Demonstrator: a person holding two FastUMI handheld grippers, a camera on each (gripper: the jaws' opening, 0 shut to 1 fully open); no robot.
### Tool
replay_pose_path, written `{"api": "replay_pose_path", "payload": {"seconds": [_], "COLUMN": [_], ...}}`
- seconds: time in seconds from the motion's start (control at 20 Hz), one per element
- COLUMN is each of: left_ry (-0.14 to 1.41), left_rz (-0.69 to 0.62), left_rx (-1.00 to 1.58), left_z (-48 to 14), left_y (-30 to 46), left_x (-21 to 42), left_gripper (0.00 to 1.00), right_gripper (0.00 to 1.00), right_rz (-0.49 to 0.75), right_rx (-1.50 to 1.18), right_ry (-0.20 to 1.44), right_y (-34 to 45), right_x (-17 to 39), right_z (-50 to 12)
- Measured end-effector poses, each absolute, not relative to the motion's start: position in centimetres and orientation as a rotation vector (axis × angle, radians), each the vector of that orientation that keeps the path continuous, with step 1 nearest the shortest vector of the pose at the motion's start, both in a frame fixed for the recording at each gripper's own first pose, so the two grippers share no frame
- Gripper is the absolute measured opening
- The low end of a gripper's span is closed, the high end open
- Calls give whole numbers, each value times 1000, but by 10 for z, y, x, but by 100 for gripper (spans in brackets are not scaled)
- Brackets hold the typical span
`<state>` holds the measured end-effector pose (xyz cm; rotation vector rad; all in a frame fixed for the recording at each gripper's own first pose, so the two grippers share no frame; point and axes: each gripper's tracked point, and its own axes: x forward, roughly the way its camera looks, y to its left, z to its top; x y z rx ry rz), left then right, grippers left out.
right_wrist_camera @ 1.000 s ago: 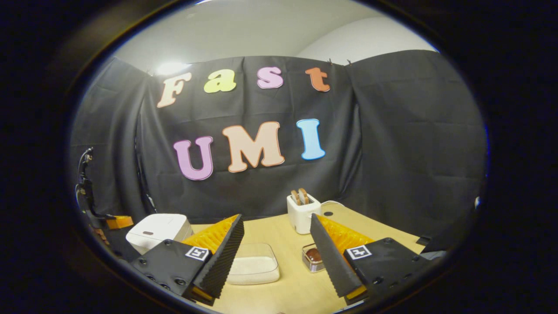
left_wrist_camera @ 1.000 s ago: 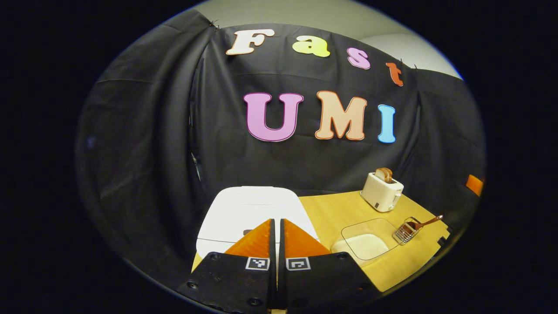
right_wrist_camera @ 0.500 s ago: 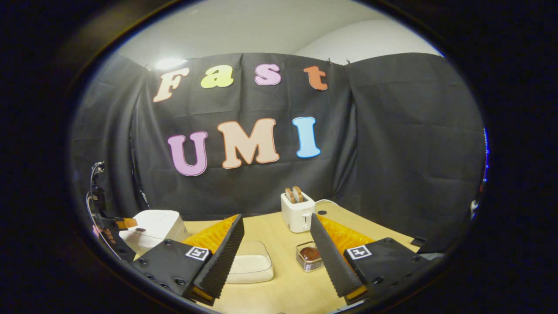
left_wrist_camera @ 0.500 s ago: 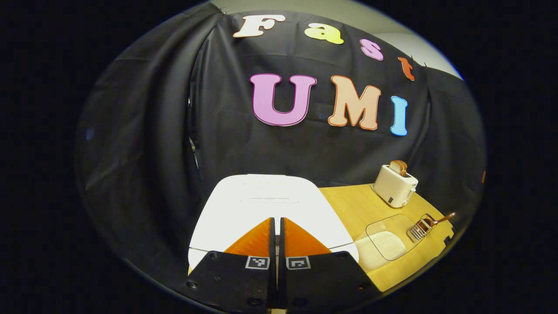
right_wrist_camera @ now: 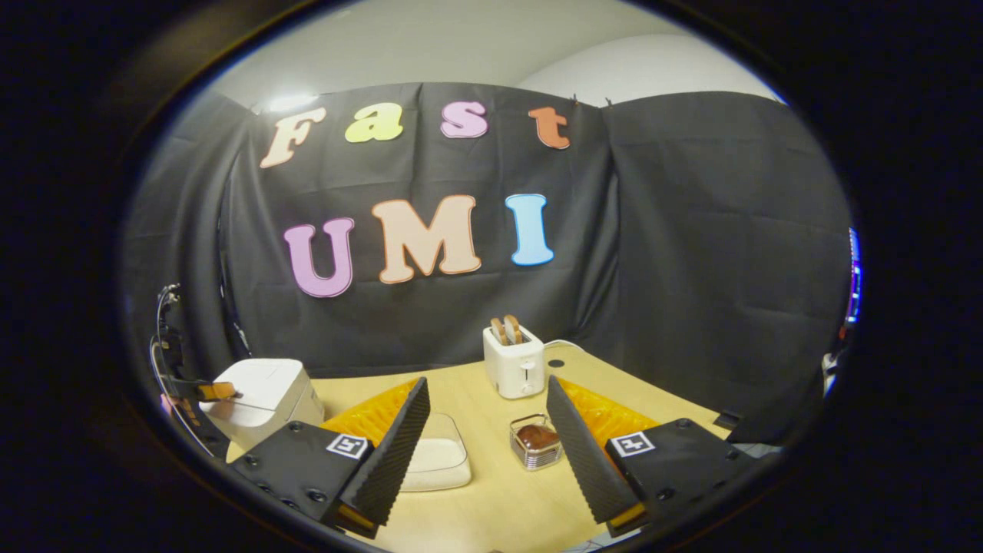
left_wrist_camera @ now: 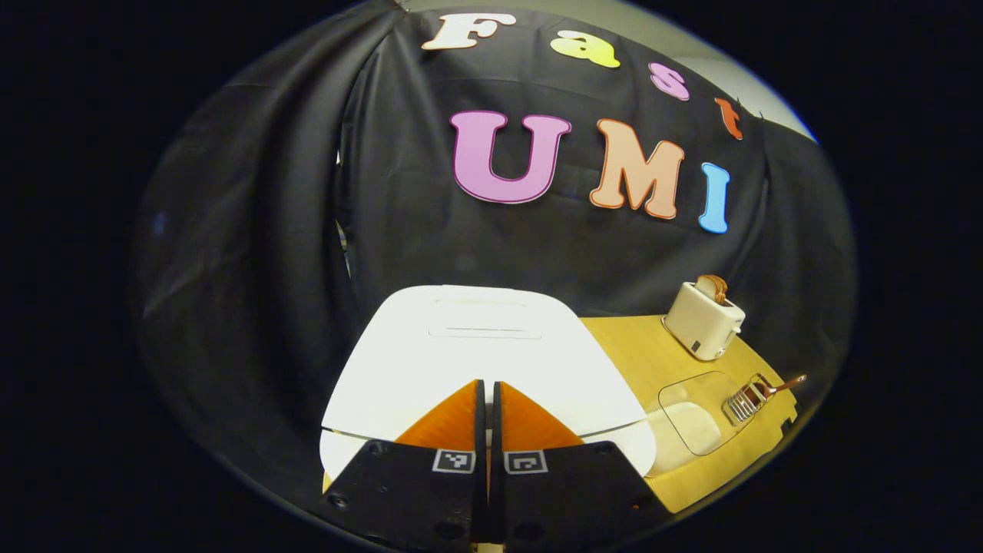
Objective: Close the left gripper, press the button to open the rice cooker; take a wooden spoon from the chopstick holder with the right hand, scoop a spoonful of rice and pour it into the rice cooker, then put the wooden spoon back into the chopstick holder.
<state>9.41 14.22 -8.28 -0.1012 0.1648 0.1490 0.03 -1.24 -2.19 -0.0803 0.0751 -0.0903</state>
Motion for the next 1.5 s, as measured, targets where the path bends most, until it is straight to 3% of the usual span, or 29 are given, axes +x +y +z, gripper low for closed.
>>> {"api": "replay_pose_path", "payload": {"seconds": [1.15, 1.5], "left_ry": [-197, -199], "left_rz": [181, 196], "left_rx": [27, -60], "left_z": [117, 119], "left_y": [156, 144], "left_x": [132, 116], "left_gripper": [0, 7], "right_gripper": [96, 96], "right_rz": [-123, -161], "right_rx": [-65, -49], "right_ry": [109, 148], "right_y": [-40, -70], "right_x": [-1, 6], "right_z": [-38, -68]}}
